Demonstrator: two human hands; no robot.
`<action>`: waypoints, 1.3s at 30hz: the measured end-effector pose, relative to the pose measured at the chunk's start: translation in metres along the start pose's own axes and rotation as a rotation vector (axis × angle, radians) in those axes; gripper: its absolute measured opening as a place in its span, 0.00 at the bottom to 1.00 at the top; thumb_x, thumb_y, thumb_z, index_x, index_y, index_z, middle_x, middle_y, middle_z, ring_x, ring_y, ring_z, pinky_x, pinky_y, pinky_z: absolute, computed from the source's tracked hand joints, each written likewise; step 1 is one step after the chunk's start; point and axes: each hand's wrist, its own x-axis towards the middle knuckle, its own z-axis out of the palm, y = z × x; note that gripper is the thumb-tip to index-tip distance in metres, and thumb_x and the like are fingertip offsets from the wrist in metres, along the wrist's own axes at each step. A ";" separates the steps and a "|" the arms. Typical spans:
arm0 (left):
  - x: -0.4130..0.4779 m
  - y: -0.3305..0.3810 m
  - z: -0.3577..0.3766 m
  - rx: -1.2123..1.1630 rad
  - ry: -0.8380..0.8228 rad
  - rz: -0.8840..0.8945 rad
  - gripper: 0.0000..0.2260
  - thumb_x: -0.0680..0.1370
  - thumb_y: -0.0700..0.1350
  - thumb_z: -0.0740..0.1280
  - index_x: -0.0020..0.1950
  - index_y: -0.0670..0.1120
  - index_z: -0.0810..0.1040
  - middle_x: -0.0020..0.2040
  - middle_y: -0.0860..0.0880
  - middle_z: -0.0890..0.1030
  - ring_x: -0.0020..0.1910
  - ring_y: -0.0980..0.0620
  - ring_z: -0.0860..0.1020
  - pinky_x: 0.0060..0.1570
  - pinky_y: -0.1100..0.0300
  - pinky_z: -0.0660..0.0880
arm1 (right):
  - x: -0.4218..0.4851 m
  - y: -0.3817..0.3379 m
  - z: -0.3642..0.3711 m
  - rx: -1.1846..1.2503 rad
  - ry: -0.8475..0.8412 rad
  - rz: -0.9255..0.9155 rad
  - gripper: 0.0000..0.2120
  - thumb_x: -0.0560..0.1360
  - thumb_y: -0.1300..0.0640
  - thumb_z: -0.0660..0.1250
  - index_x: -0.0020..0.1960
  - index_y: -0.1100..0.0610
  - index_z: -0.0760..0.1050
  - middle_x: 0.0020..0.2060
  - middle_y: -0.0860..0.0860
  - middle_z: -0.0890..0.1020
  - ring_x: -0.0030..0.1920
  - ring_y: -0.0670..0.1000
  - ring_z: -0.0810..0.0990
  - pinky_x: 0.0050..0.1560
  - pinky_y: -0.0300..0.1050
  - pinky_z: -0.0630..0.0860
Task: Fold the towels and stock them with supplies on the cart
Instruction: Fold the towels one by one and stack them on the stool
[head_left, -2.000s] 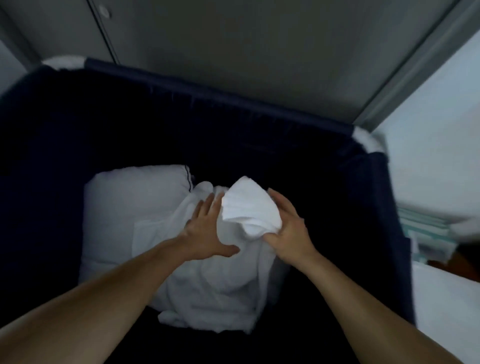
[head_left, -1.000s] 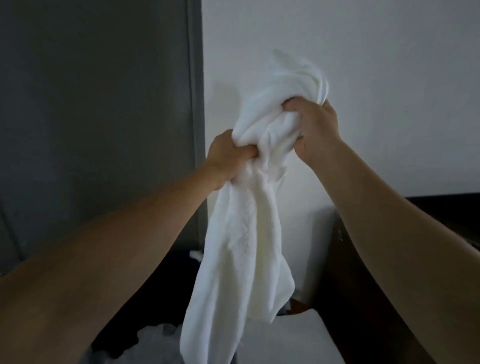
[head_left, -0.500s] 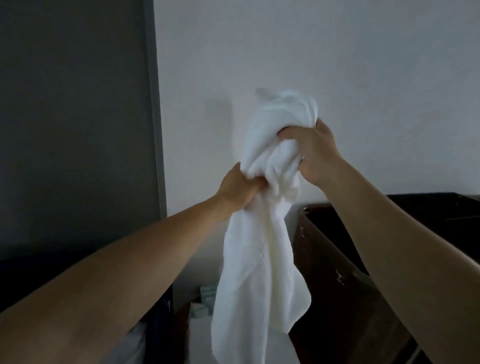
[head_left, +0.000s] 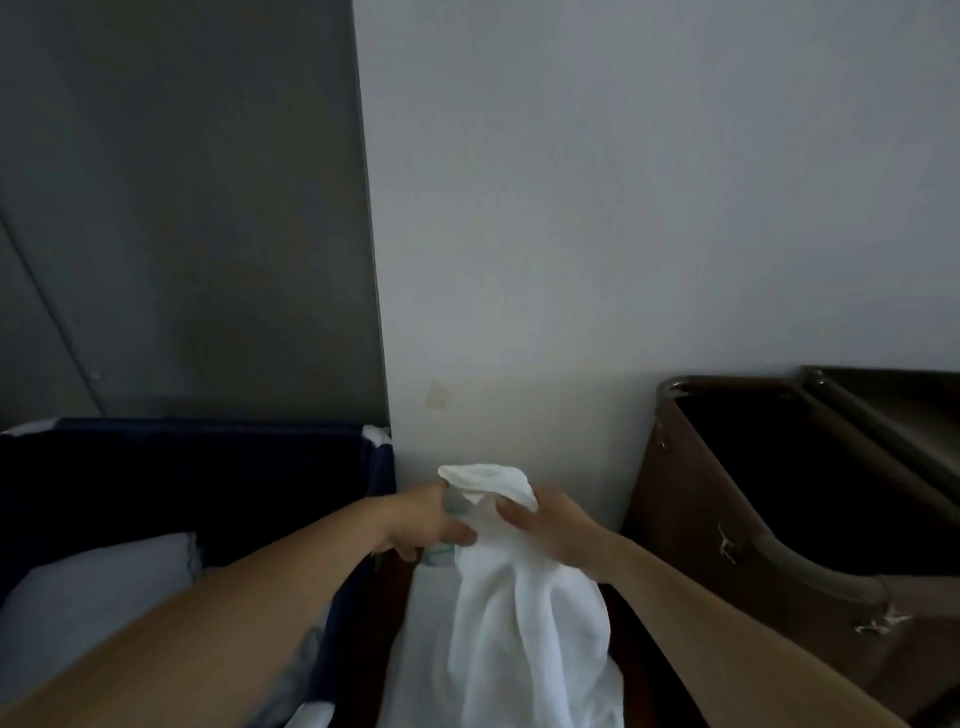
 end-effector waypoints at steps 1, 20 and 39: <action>0.000 -0.001 0.000 -0.023 0.045 0.045 0.29 0.77 0.47 0.72 0.74 0.53 0.64 0.61 0.51 0.77 0.57 0.50 0.77 0.47 0.59 0.79 | 0.001 -0.004 -0.001 -0.107 0.022 0.009 0.14 0.76 0.38 0.67 0.49 0.47 0.81 0.43 0.46 0.86 0.44 0.45 0.84 0.43 0.37 0.79; -0.025 0.109 -0.093 0.341 0.703 0.673 0.11 0.82 0.46 0.57 0.58 0.46 0.77 0.49 0.49 0.82 0.46 0.49 0.78 0.47 0.53 0.75 | -0.039 -0.007 -0.042 -0.105 0.383 -0.068 0.06 0.73 0.46 0.75 0.44 0.46 0.81 0.38 0.41 0.85 0.40 0.43 0.84 0.42 0.39 0.80; -0.024 0.079 -0.074 0.694 0.726 0.734 0.12 0.83 0.47 0.58 0.64 0.51 0.77 0.49 0.50 0.83 0.45 0.46 0.81 0.45 0.55 0.74 | -0.049 -0.010 -0.042 -0.350 0.202 -0.097 0.27 0.72 0.46 0.76 0.67 0.41 0.69 0.46 0.42 0.78 0.45 0.44 0.78 0.48 0.39 0.75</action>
